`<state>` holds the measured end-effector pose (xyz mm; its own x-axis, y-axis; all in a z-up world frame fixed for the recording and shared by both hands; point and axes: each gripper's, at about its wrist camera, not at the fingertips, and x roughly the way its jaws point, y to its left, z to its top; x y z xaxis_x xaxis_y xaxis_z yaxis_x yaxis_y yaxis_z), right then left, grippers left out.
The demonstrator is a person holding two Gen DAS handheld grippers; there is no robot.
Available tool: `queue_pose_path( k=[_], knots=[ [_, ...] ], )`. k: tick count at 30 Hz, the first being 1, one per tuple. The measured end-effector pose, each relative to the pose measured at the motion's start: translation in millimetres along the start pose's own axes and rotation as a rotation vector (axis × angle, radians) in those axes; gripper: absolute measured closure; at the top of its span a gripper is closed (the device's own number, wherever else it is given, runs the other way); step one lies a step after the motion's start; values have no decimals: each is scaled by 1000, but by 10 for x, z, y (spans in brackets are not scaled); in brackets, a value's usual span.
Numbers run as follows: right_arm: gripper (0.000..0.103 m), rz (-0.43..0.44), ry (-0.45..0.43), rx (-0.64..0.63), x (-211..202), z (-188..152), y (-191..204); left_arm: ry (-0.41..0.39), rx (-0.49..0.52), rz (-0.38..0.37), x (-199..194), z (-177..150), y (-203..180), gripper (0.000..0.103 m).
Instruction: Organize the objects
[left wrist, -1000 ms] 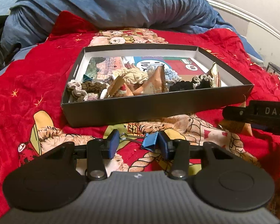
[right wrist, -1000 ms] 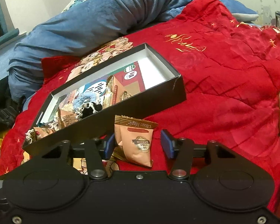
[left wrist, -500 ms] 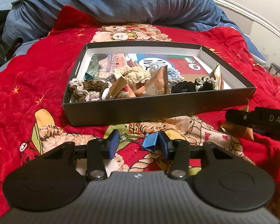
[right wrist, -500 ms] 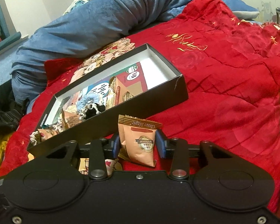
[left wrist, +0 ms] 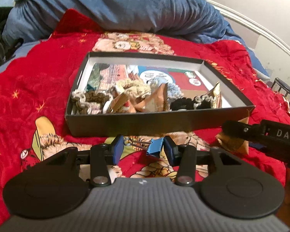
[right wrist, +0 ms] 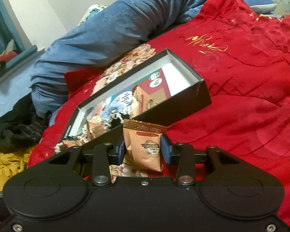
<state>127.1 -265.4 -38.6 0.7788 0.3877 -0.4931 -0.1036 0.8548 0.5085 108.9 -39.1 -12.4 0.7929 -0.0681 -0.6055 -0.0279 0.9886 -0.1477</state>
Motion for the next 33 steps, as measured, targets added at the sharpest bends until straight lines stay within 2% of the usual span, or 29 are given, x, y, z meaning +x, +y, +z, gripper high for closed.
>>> queue_pose_path(
  k=[7,15,20,23,28,31,33],
  knots=[
    [67,104,-43,2,-114,12,22,-80,5,-47,-128,43,-34,54],
    [67,221,-92,-20,-279,56,121,-219,31,-77,-357,129,-62,54],
    [67,202,-95,-41,-328,123,312,-268,20,-72,-476,249,-33,54],
    [67,223,-110,-56,-368,209,445,-307,32,-54,-553,343,-6,54],
    [67,187,-134,-158,-411,604,767,-325,26,-24,-504,593,151,54],
    [67,169,-133,-220,-334,877,962,-331,-3,-6,-352,862,276,54],
    [67,117,-117,-270,-180,1021,1090,-310,-8,5,-178,1035,318,54]
  ],
)
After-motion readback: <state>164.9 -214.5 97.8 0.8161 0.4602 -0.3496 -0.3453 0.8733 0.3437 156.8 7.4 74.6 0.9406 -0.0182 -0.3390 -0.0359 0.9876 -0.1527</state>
